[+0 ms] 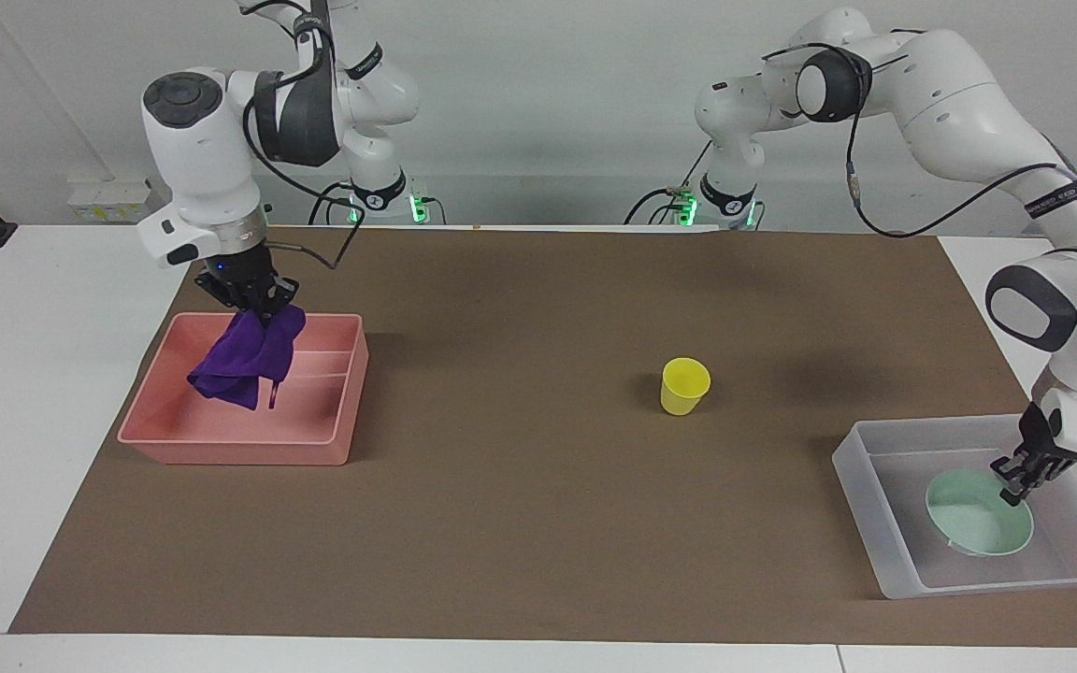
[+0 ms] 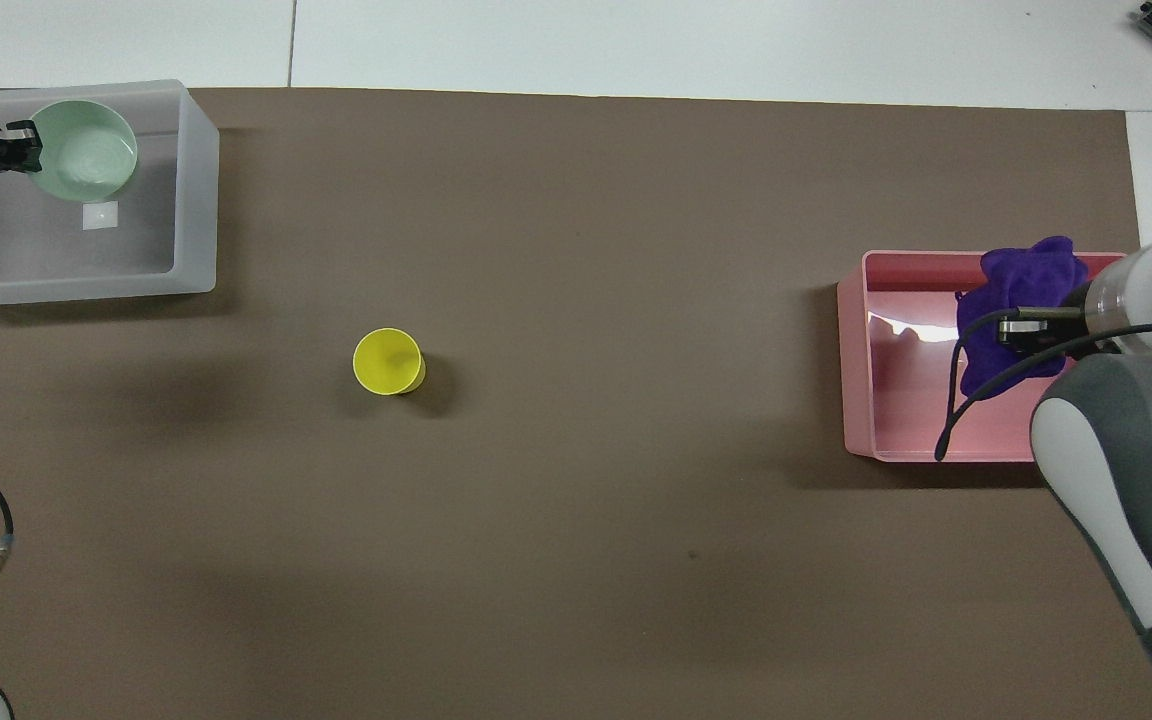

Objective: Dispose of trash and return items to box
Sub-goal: 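Release the bowl with the left gripper while the right gripper drops the cloth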

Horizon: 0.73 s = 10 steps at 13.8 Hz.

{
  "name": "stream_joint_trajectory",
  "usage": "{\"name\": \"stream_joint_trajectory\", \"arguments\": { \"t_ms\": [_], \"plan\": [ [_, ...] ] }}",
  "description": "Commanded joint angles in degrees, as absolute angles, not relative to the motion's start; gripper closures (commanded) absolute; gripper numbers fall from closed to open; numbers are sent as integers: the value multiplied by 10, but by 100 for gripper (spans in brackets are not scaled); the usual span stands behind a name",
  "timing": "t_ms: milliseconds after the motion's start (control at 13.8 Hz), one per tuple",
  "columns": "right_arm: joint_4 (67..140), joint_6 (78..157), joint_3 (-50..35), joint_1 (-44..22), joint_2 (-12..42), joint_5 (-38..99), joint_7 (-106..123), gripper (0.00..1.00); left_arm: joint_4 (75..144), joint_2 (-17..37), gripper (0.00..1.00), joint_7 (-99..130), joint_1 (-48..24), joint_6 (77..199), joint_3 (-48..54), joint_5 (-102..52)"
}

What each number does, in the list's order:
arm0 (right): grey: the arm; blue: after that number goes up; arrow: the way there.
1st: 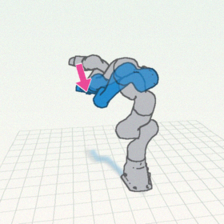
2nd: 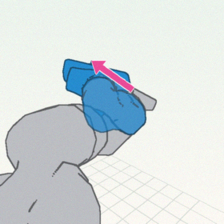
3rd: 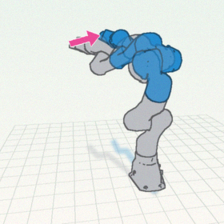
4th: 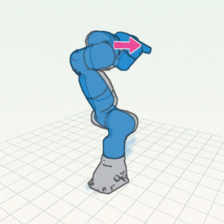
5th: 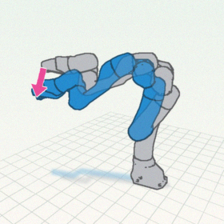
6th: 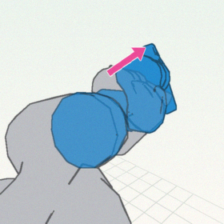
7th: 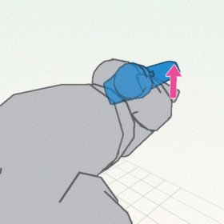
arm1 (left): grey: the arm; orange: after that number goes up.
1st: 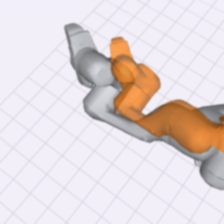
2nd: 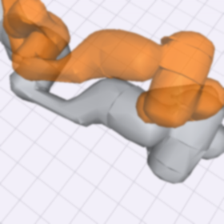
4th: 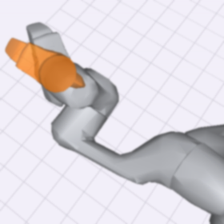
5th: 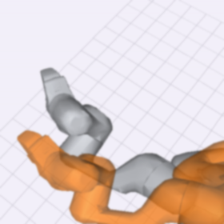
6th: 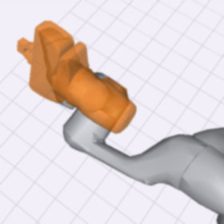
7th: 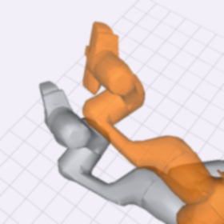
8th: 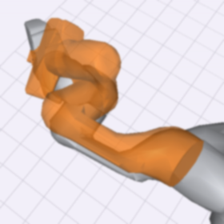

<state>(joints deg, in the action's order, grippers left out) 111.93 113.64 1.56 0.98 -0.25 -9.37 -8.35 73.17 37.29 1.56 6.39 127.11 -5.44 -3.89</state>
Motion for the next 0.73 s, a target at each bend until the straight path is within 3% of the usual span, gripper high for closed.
{"name": "stream_joint_trajectory", "arguments": {
  "t_ms": [0,291,436,509,655],
  "plan": [
    [1163,1191,8,33,11,-94,-75,100,728,381,100,20,70,1278,-51,-46],
    [1234,1263,8,49,22,-92,-78,100,834,356,100,21,70,1375,-54,-44],
    [1247,1318,7,67,45,-92,-76,100,844,350,100,20,69,1370,-57,-41],
    [1248,1334,7,69,58,-92,-77,100,840,349,71,19,69,1366,-57,-39],
    [1252,1356,7,69,69,-91,-85,100,836,349,3,15,62,1363,-58,-30]
  ]
}}
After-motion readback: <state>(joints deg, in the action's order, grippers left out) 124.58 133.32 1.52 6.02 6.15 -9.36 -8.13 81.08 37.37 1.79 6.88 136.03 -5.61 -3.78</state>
